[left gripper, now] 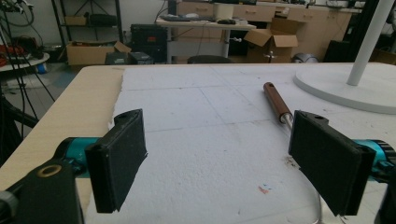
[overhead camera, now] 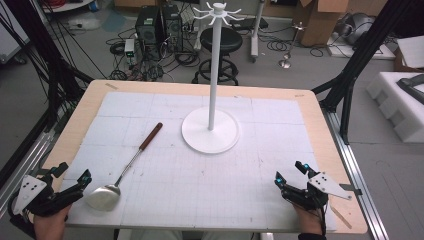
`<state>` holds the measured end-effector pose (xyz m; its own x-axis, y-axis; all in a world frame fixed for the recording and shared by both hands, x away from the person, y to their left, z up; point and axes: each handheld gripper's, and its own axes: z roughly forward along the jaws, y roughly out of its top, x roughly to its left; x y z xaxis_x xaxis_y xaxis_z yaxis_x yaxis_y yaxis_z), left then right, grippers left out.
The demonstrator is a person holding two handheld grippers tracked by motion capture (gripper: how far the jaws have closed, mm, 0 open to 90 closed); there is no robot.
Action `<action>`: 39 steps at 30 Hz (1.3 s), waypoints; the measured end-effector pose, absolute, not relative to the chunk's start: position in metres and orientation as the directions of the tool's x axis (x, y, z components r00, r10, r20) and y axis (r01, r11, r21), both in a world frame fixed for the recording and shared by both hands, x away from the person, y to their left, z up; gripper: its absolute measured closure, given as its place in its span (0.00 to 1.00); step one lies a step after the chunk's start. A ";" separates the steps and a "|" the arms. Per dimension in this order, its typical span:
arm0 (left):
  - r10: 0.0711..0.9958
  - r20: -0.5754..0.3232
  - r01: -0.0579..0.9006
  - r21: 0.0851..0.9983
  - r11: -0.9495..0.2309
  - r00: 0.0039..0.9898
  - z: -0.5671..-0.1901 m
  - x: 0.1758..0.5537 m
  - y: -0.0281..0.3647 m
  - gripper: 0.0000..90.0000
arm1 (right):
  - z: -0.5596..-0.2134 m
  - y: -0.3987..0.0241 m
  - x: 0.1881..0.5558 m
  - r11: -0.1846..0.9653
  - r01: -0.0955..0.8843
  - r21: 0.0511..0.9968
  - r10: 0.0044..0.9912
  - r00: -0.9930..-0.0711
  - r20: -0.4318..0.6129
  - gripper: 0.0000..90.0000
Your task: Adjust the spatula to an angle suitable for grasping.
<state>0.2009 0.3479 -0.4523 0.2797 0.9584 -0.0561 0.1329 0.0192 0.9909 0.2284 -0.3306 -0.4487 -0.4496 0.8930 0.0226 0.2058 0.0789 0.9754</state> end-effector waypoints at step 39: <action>0.958 -0.058 0.148 0.989 0.016 0.279 -0.452 0.202 0.347 0.22 | -0.448 -0.329 0.233 0.094 0.242 0.966 0.890 -0.454 0.027 0.20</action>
<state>0.2025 0.3474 -0.4520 0.2794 0.9584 -0.0577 0.1479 0.0164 0.9889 0.2326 -0.3291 -0.4483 -0.4542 0.8905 0.0269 0.2417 0.0941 0.9658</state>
